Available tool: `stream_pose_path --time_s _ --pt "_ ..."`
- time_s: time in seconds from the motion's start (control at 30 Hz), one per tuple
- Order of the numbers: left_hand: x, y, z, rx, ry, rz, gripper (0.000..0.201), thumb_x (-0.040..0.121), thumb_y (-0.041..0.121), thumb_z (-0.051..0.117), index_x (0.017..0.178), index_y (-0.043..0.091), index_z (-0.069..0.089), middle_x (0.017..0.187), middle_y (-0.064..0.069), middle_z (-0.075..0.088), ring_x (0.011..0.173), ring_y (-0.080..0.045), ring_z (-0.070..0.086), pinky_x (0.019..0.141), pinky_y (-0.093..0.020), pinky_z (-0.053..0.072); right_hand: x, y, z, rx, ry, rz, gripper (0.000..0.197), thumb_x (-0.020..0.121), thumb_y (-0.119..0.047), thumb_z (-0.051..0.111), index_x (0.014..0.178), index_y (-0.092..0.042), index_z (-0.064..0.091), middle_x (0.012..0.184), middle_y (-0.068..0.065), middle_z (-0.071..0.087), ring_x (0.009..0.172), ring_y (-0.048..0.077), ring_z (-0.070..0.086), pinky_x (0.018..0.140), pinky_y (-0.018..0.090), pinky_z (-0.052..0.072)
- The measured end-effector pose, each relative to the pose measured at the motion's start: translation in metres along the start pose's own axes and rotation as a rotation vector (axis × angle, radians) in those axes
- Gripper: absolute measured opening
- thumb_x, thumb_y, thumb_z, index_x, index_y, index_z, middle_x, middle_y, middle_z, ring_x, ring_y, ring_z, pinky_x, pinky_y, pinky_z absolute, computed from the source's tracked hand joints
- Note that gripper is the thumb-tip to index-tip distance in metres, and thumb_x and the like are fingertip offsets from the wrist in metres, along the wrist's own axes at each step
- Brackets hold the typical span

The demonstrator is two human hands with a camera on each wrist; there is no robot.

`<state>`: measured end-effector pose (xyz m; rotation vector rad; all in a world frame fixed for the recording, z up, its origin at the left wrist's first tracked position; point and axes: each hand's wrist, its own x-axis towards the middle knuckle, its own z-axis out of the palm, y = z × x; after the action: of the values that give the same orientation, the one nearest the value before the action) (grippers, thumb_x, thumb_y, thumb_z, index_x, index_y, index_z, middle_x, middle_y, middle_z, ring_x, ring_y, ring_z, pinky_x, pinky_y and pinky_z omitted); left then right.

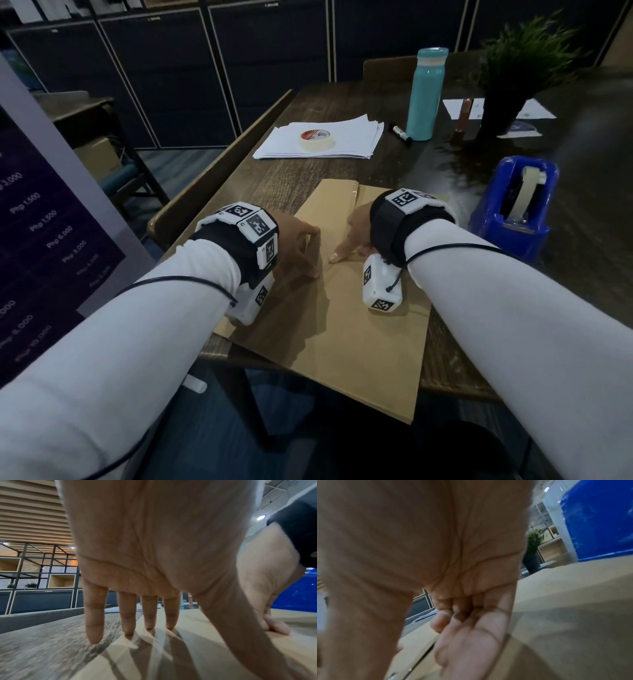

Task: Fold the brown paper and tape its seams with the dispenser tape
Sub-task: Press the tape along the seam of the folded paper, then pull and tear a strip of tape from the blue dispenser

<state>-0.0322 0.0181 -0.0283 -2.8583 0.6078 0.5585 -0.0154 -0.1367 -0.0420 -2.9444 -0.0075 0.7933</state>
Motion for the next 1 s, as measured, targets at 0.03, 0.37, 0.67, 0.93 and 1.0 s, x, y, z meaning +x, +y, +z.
stream_pose_path --time_s 0.03,0.37,0.67,0.93,1.0 --pt "0.001 0.0 0.0 -0.001 -0.001 0.002 0.08 0.073 0.059 0.071 0.141 0.029 0.041 0.137 0.002 0.054 0.118 -0.023 0.055 0.083 -0.027 0.038 -0.001 0.0 0.0 -0.024 0.009 -0.005 0.053 0.068 -0.065 0.07 0.075 -0.016 0.052 0.078 0.003 0.062 0.081 0.024 0.056 0.094 0.038 0.047" --pt "0.0 -0.006 0.001 0.026 -0.038 0.002 0.098 0.072 0.062 0.07 0.151 0.036 0.019 0.153 0.005 0.035 0.133 -0.021 0.042 0.099 -0.029 0.034 -0.023 0.001 0.013 0.347 -0.02 -0.046 0.03 0.097 -0.016 0.053 0.069 -0.01 0.045 0.067 0.003 0.05 0.056 0.012 0.045 0.057 0.023 0.041" --pt "-0.01 -0.009 0.004 -0.042 -0.08 0.02 0.086 0.08 0.041 0.074 0.15 0.033 0.024 0.135 0.001 0.048 0.101 -0.012 0.048 0.084 -0.021 0.038 -0.078 0.008 0.03 0.3 0.089 -0.178 0.024 0.096 -0.033 0.053 0.091 -0.01 0.055 0.076 0.006 0.058 0.062 0.02 0.054 0.059 0.024 0.044" --pt "-0.016 0.003 -0.006 -0.144 0.009 0.022 0.072 0.077 0.033 0.077 0.141 0.03 0.043 0.133 0.006 0.054 0.117 -0.016 0.052 0.093 -0.029 0.041 -0.138 0.049 0.012 0.296 0.594 -0.245 0.025 0.095 -0.038 0.051 0.112 -0.02 0.056 0.108 -0.004 0.058 0.097 0.01 0.054 0.075 0.022 0.04" --pt "-0.017 0.007 -0.01 -0.213 0.129 0.071 0.06 0.084 0.035 0.07 0.139 0.027 0.046 0.137 0.006 0.054 0.119 -0.015 0.054 0.098 -0.031 0.043 -0.145 0.061 0.009 0.294 0.71 -0.238 0.027 0.096 -0.037 0.05 0.115 -0.019 0.055 0.112 -0.003 0.054 0.104 0.011 0.052 0.081 0.022 0.04"
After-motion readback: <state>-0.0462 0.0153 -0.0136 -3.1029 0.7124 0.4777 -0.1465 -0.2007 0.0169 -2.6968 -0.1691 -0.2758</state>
